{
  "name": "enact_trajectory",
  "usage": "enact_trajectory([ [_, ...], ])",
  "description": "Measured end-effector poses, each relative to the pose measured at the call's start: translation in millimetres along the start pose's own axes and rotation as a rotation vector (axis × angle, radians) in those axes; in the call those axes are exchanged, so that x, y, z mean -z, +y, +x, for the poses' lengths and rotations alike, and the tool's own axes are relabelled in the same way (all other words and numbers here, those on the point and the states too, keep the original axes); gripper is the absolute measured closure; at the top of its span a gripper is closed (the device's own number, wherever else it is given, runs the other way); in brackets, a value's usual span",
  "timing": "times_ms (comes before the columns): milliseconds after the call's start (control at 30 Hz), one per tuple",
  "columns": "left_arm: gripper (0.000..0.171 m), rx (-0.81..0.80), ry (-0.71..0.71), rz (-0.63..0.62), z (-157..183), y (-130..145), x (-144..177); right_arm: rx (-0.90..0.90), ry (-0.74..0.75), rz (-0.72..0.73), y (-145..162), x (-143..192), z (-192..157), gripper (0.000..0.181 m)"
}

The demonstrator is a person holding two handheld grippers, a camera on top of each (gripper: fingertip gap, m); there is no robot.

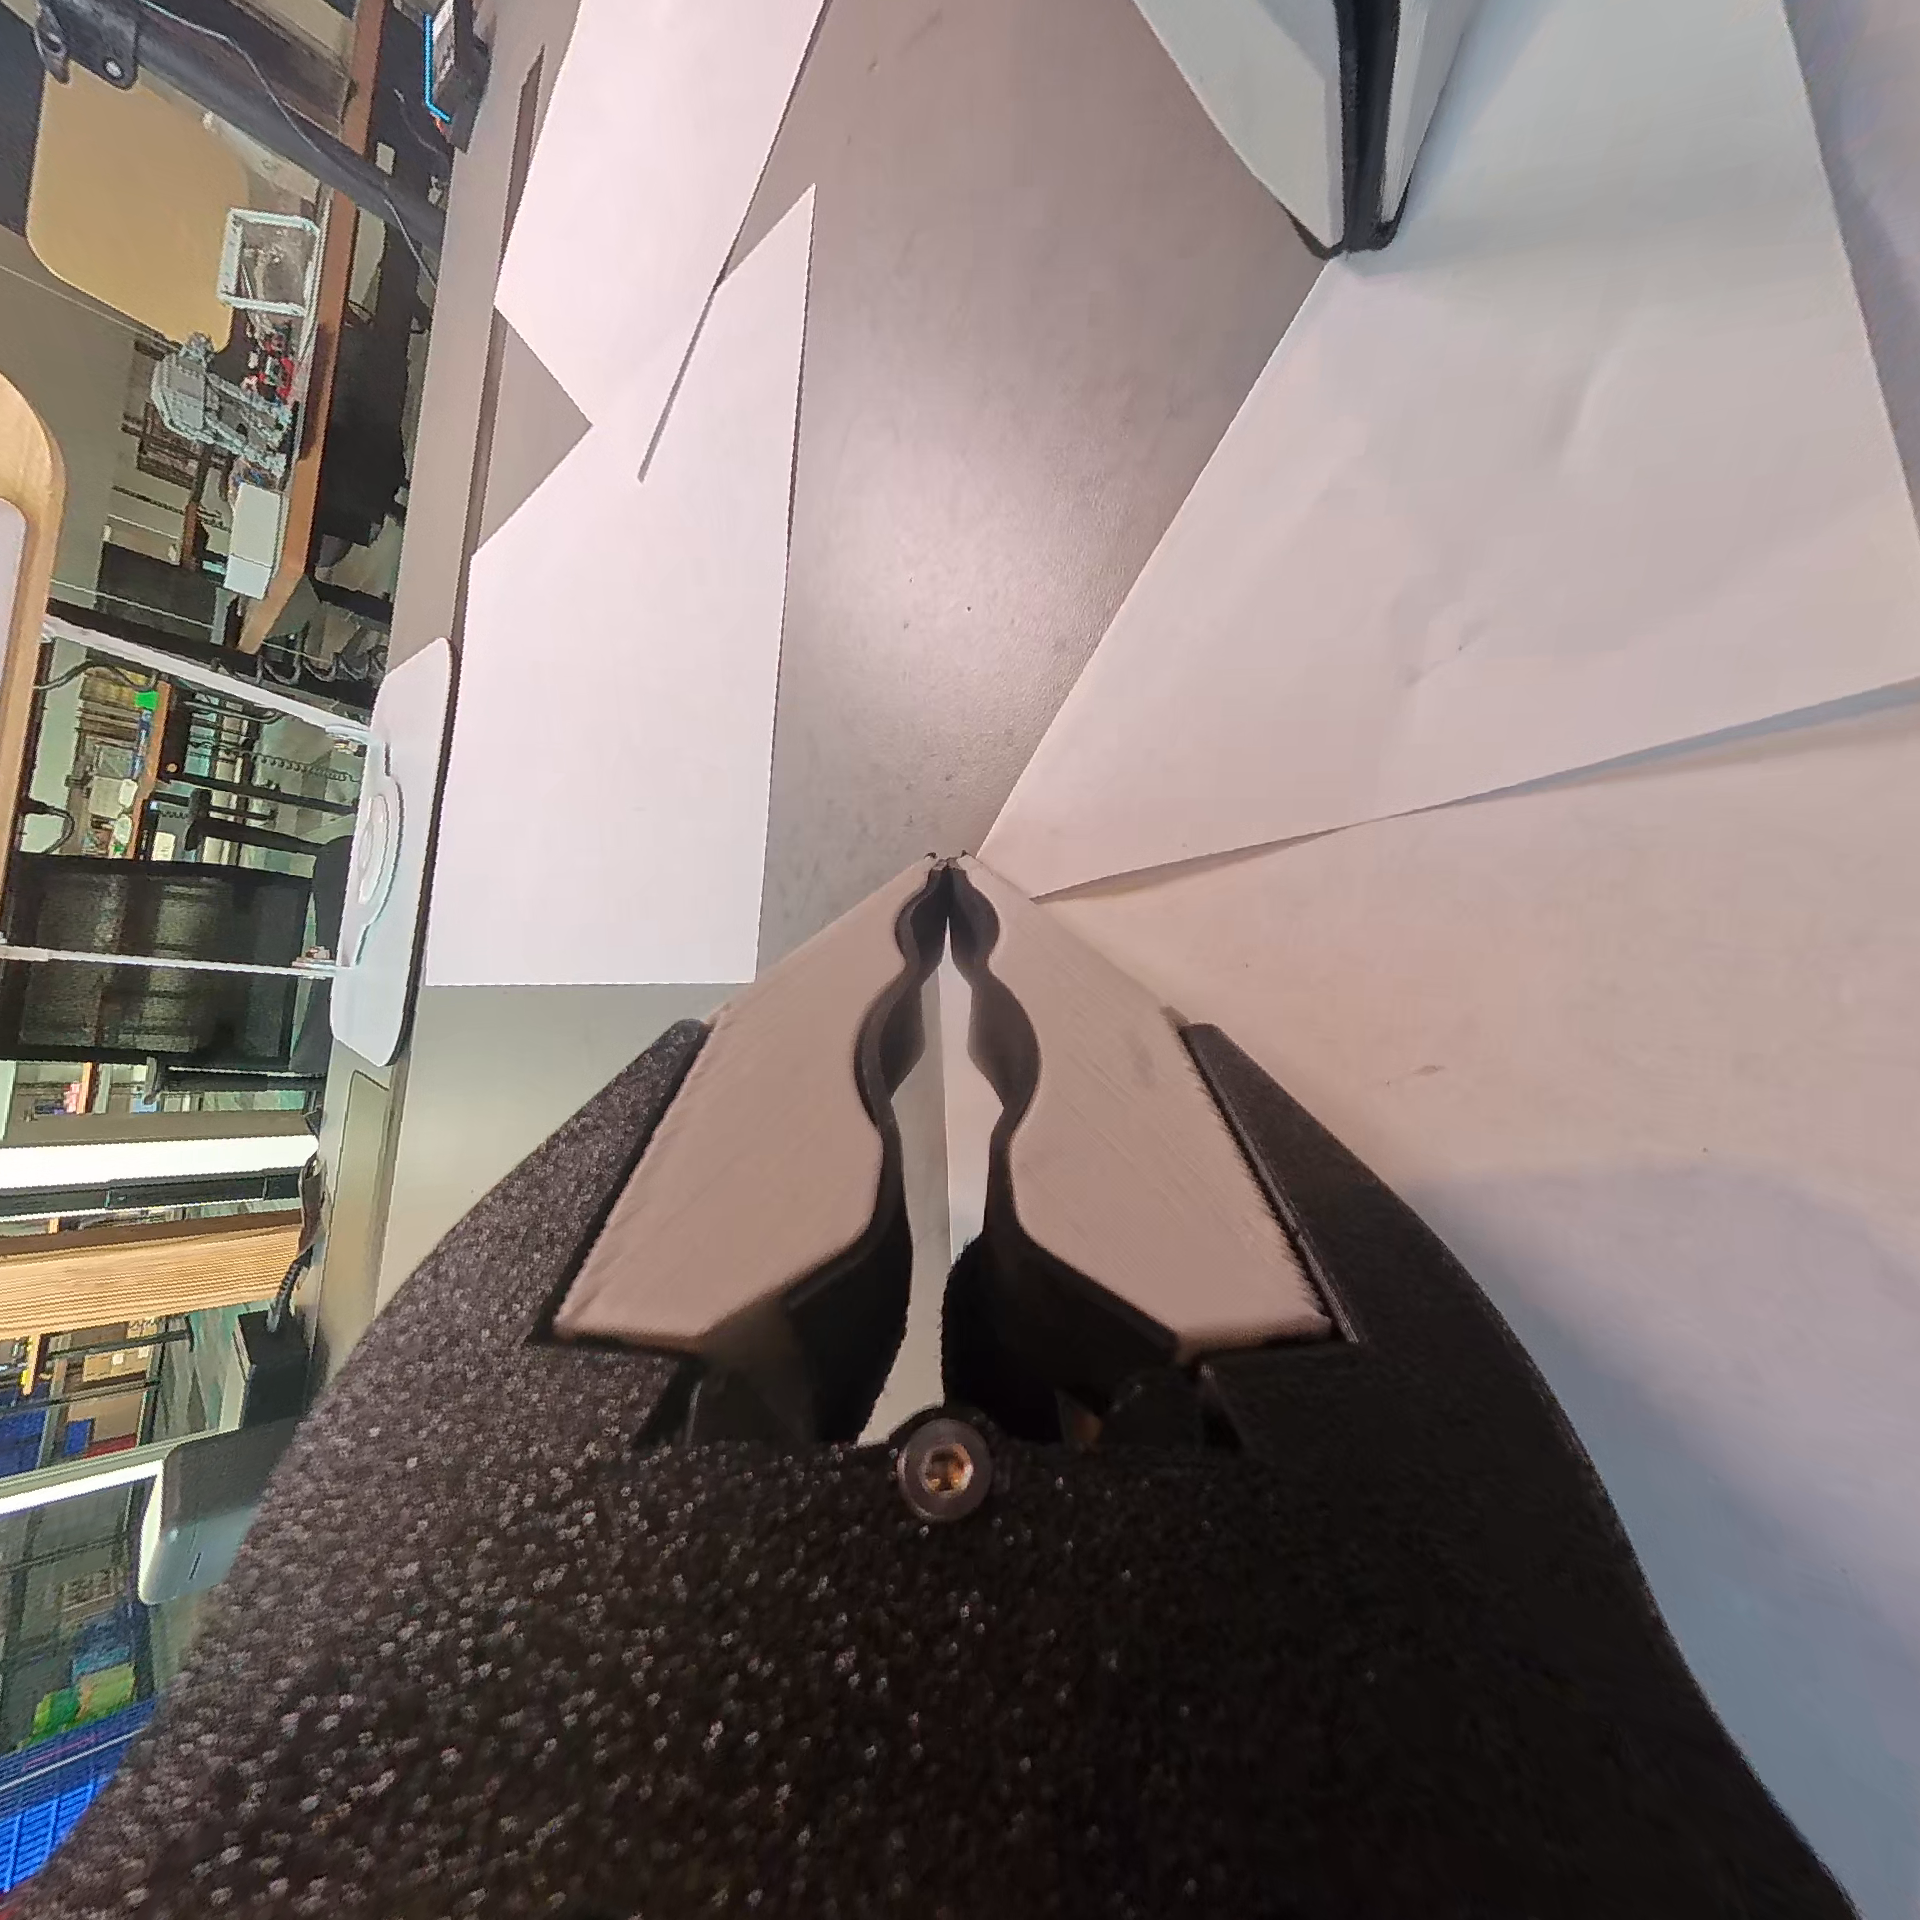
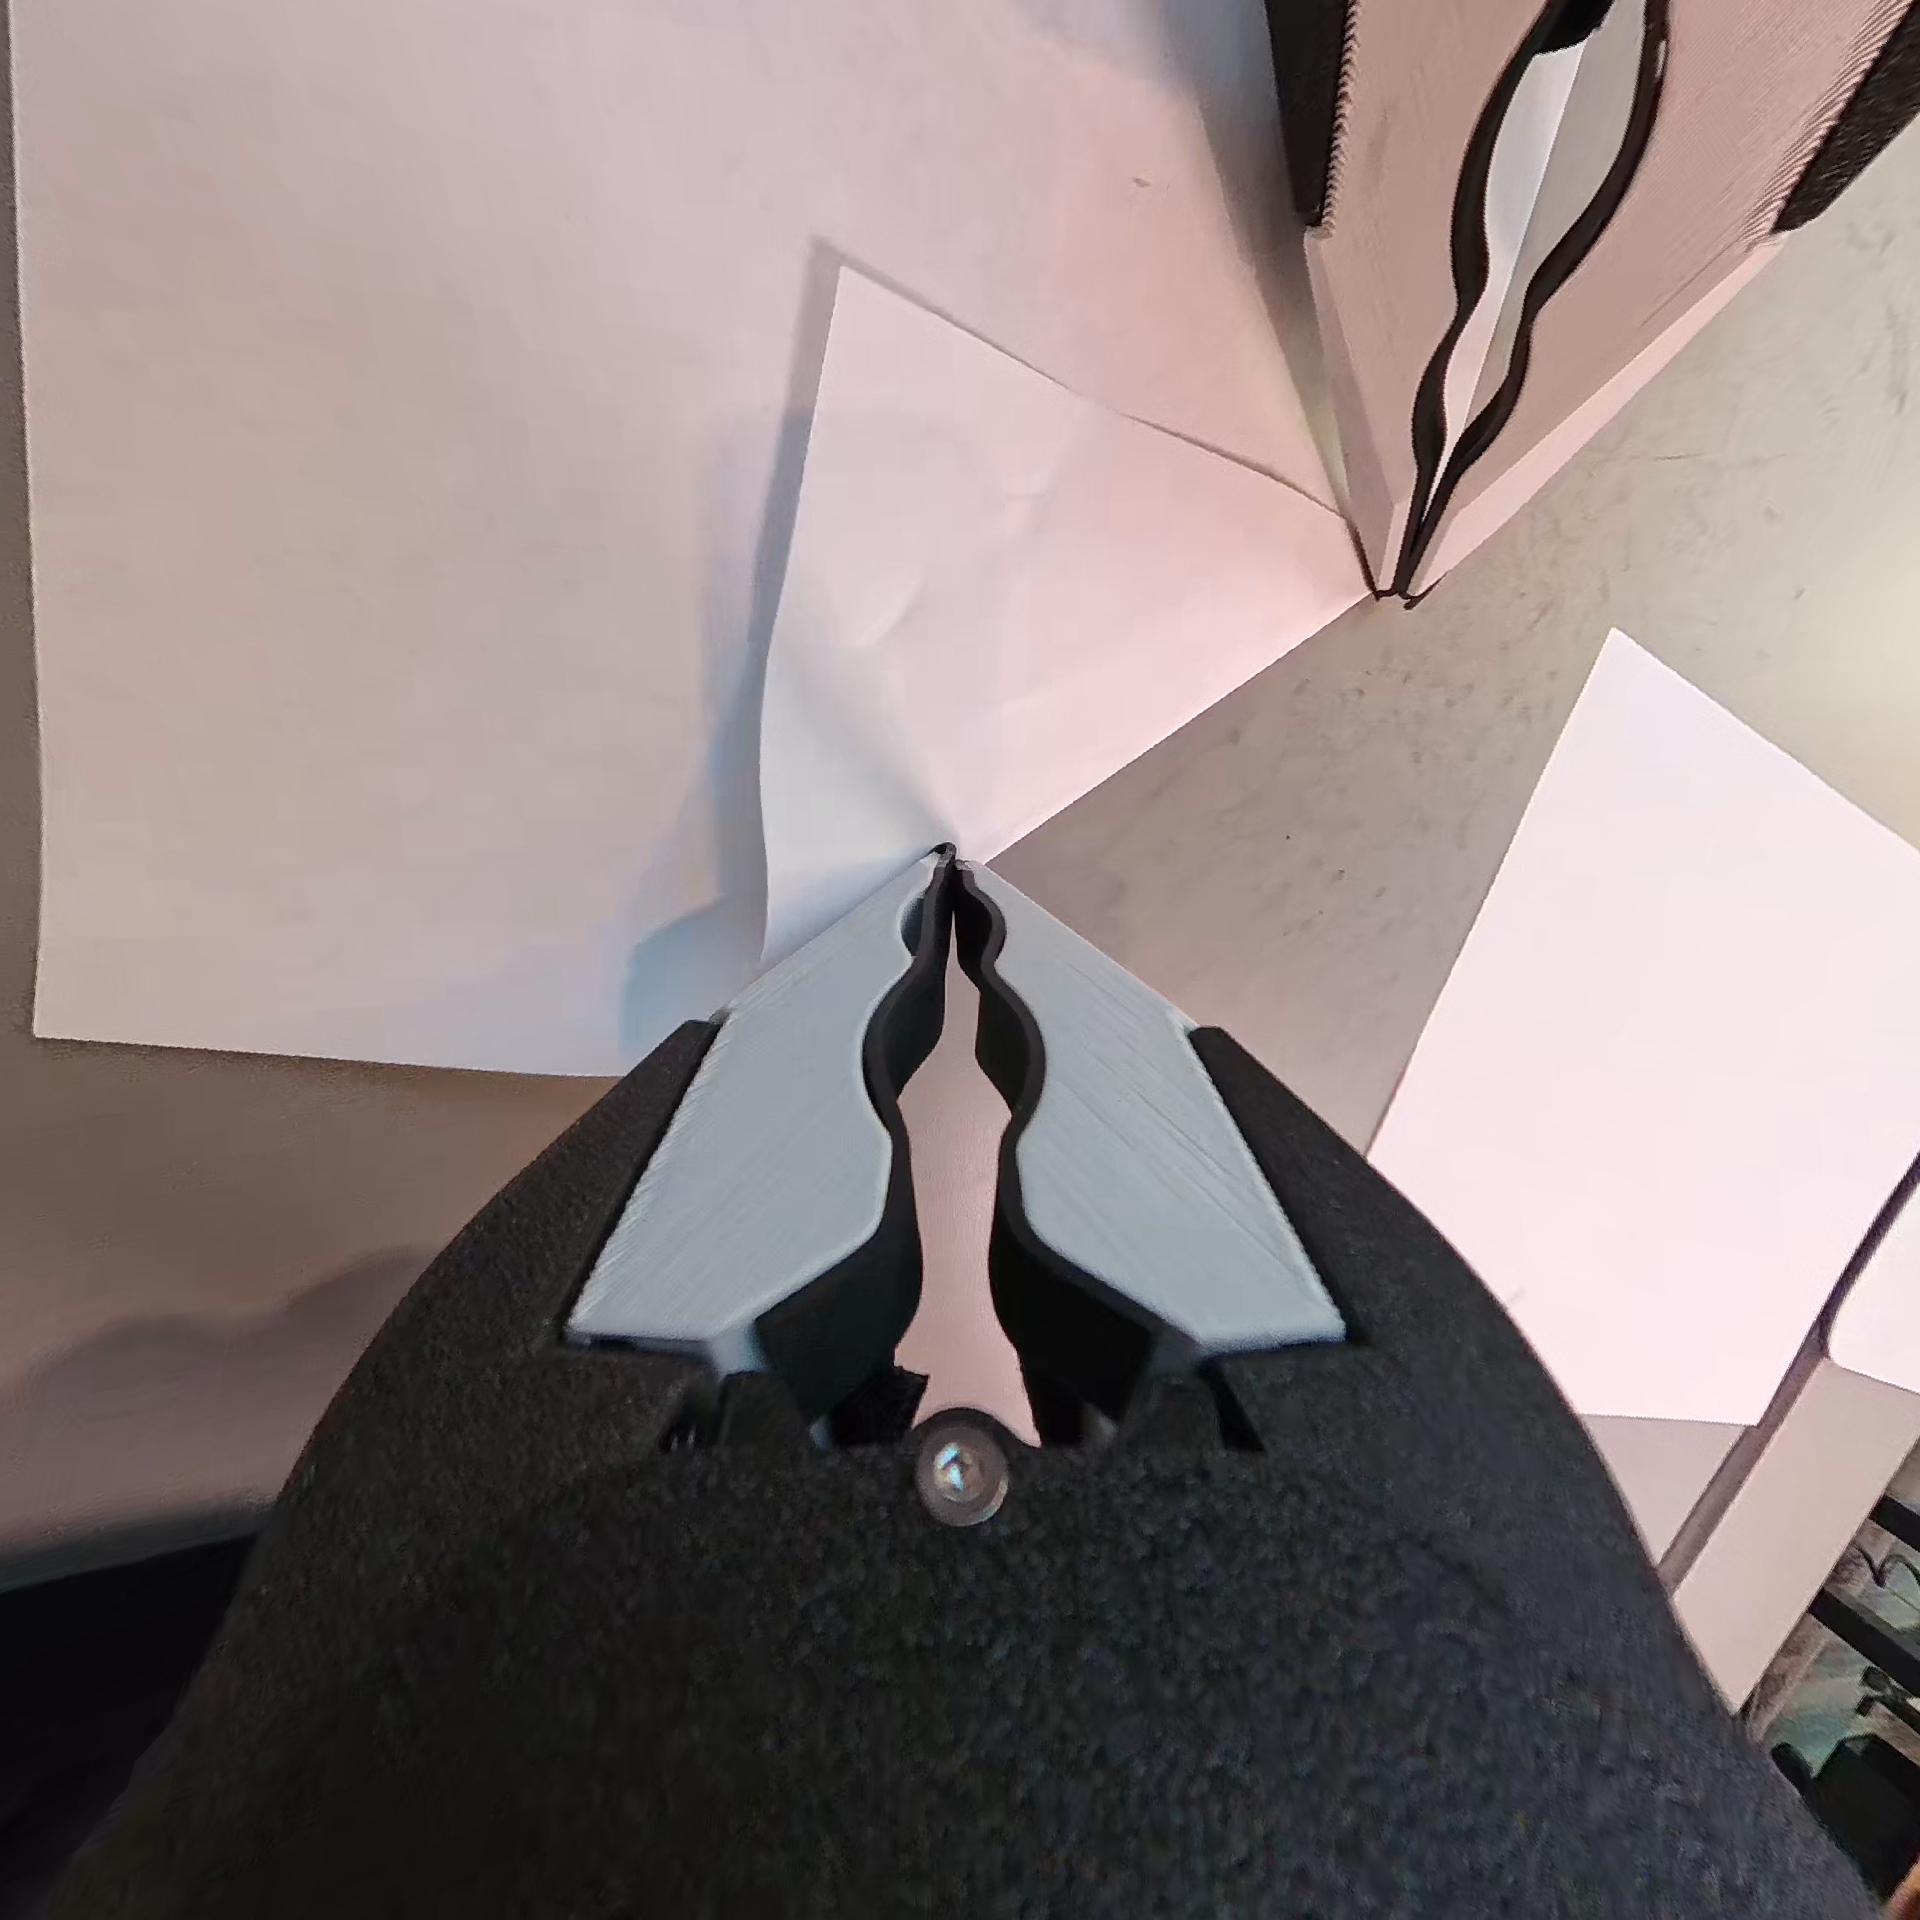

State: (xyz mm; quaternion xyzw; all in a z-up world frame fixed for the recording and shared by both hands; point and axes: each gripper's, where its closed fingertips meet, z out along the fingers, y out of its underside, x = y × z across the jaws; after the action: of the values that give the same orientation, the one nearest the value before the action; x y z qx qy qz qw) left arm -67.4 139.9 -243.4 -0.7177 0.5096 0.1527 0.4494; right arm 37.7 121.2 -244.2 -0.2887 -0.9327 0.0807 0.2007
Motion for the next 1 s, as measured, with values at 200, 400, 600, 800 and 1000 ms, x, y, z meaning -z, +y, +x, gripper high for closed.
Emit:
enact_trajectory([
  [200, 0.171, 0.004, 0.001, -0.001, 0, 1, 0, -0.014, 0.015, -0.001, 3, 4, -7, 0.181],
  [400, 0.171, 0.005, 0.0, -0.001, -1, 1, 0, -0.051, 0.027, 0.001, 8, 9, -18, 0.181],
  [600, 0.171, 0.002, -0.004, -0.001, -1, 2, 1, -0.111, 0.03, 0.006, 13, 15, -30, 0.181],
  [800, 0.171, -0.005, -0.007, 0.001, -2, 2, 1, -0.174, 0.014, 0.005, 22, 22, -43, 0.181],
  [1000, 0.171, -0.021, -0.013, 0.001, -3, 2, 1, -0.252, 0.015, 0.033, 22, 24, -43, 0.181],
])
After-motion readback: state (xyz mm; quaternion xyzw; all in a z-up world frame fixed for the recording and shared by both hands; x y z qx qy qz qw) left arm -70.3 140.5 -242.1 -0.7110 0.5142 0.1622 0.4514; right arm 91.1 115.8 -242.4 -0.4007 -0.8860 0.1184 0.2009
